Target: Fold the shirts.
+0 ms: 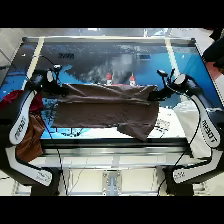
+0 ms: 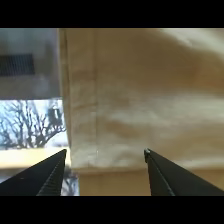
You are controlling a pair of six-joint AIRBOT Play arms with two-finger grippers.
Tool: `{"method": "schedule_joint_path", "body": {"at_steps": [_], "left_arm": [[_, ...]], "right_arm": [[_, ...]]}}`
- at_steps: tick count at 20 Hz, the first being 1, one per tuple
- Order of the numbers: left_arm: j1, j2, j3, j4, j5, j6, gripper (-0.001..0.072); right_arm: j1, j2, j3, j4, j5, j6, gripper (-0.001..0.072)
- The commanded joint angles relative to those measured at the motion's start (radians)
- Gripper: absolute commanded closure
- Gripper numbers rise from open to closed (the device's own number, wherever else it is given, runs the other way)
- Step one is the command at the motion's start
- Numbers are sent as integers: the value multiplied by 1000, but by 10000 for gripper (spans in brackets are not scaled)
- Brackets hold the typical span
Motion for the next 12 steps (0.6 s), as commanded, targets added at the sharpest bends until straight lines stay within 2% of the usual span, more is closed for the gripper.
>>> {"method": "schedule_joint_path", "body": {"at_steps": [1,4,6,7,9,10,12], "left_arm": [[17,159,-1,-7,-22,-38,145],[97,431,-32,10,-10,-40,145],[219,620,-189,46,8,-104,145],[297,707,-308,45,20,-159,145],[454,884,-610,33,86,-375,145],[510,951,-733,-15,114,-452,146],[591,1040,-919,-216,120,-438,146]], "right_arm": [[-24,95,159,-24,282,24,300],[-109,283,248,-131,396,23,301],[-217,433,166,-128,391,24,301],[-274,510,64,-92,371,23,300],[-380,685,-273,18,242,27,300],[-410,755,-450,99,157,64,299],[-431,832,-749,257,56,142,298]]}}
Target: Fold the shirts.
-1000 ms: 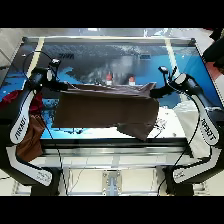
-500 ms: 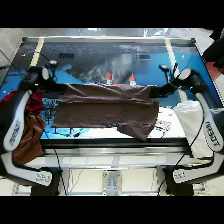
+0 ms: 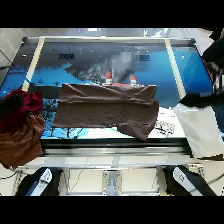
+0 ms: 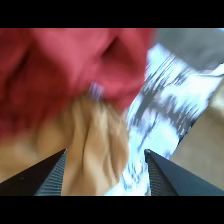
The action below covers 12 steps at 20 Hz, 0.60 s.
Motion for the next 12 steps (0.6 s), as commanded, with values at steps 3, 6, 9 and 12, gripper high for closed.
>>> {"method": "schedule_joint_path", "body": {"at_steps": [3,6,9,12], "left_arm": [[173,184,-418,-500,60,-10,147],[173,98,-451,-676,70,72,172],[172,-30,-451,-808,106,196,173],[172,-138,-451,-906,159,282,174]], "right_arm": [[-42,142,-563,321,-131,38,298],[0,145,-581,359,-144,22,298],[8,149,-581,388,-134,22,298],[8,155,-581,391,-125,22,298]]}}
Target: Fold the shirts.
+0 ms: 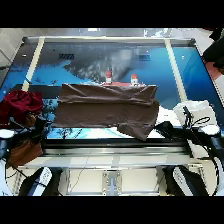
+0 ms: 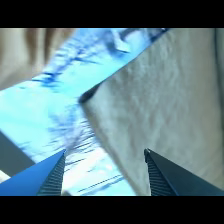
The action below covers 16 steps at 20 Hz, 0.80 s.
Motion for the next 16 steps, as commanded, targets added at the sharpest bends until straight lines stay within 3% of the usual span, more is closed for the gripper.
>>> {"method": "schedule_joint_path", "body": {"at_steps": [1,3,5,7,9,12,13,16], "left_arm": [[4,-117,-12,-163,53,127,174],[4,-151,-12,-194,78,156,175],[4,-170,-12,-198,121,159,255],[4,-187,-12,-206,145,173,275],[1,-201,-12,-216,164,178,442],[-18,-206,-12,-220,169,198,556],[-27,-206,-12,-220,172,209,695],[-34,-206,-12,-243,174,217,695]], "right_arm": [[4,7,-14,32,18,-2,298],[4,7,-14,33,26,-2,299],[4,7,-14,37,24,-2,299],[4,7,-14,49,24,-2,300],[4,6,-14,49,14,-2,299],[4,5,-14,39,7,-2,300],[4,5,-14,16,7,2,301],[4,5,-47,-101,8,73,299]]}}
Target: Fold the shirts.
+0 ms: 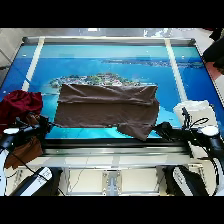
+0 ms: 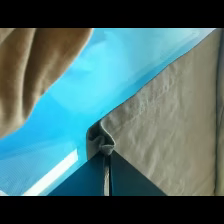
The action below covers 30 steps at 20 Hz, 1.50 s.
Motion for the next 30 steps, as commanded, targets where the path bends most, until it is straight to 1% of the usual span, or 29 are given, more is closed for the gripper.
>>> {"method": "schedule_joint_path", "body": {"at_steps": [1,3,5,6,11,12,14,15,16,17,18,20,22,24,26,27,28,30], "left_arm": [[-9,-3,0,-24,6,24,695],[-9,-3,0,-24,4,27,695],[-9,-3,0,-24,3,27,695],[-9,-3,0,-24,0,27,695],[-9,-3,0,-23,0,30,695],[-9,-3,0,-23,0,30,695],[-9,-2,0,-23,0,30,695],[-9,2,0,-24,0,30,695],[-8,13,3,-23,-7,34,695],[-4,35,8,-23,-28,63,696],[6,74,16,-16,-76,96,695],[51,195,26,53,-188,111,696],[121,348,26,151,-348,109,696],[174,495,33,243,-495,108,696],[178,585,58,268,-495,65,697],[176,597,83,272,-496,68,698],[176,591,113,282,-502,68,698],[172,534,183,297,-499,82,698]], "right_arm": [[1,-1,-58,-66,-11,56,299],[7,-1,-150,18,-59,42,298],[51,-1,-230,80,-169,35,298],[87,-2,-254,130,-226,13,299],[297,-89,-257,312,-442,-57,301],[325,-105,-257,350,-451,-90,345],[363,-118,-257,415,-451,-163,626],[367,-116,-253,435,-448,-183,695],[367,-116,-238,434,-426,-183,696],[367,-116,-214,432,-391,-189,697],[367,-116,-185,427,-332,-189,697],[367,-114,-111,388,-177,-183,697],[367,-114,-41,348,-31,-110,697],[367,-103,27,310,59,-51,697],[367,-89,118,274,91,-5,697],[367,-87,181,247,91,14,698],[367,-88,245,211,89,25,699],[365,-90,381,71,61,85,700]]}}
